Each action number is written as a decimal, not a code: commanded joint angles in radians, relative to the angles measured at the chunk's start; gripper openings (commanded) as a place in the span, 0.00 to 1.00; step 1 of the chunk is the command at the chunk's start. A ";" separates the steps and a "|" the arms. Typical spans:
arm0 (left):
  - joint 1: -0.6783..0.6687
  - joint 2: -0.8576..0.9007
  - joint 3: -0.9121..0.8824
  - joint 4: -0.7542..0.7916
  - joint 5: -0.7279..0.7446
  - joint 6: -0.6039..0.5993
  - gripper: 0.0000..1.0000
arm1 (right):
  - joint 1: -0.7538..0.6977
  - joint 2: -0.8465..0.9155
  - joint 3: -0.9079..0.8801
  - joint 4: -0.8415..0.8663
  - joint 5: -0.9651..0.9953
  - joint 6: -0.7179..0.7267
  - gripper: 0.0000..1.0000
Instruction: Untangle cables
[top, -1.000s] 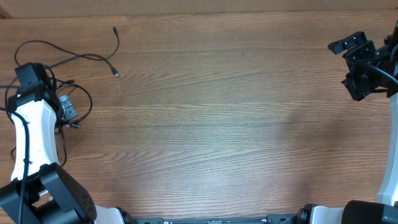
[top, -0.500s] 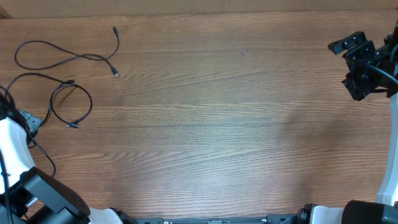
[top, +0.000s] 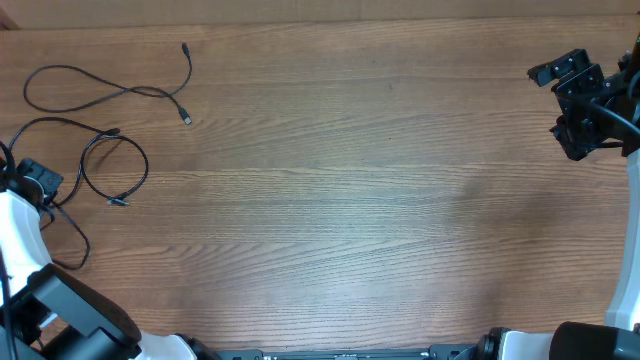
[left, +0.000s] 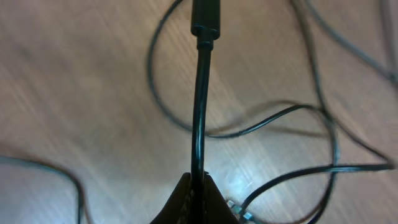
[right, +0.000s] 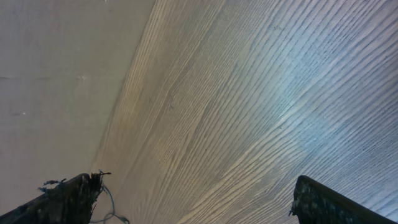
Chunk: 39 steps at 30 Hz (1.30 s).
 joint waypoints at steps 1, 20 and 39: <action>0.004 0.012 0.023 0.048 0.144 0.064 0.04 | 0.005 -0.004 0.016 0.006 -0.001 -0.008 1.00; -0.045 0.012 0.761 -0.054 0.341 0.016 0.04 | 0.005 -0.004 0.016 0.022 -0.013 0.000 1.00; -0.030 0.046 0.862 -0.583 -0.348 -0.247 0.04 | 0.005 -0.004 0.016 0.016 -0.012 -0.002 1.00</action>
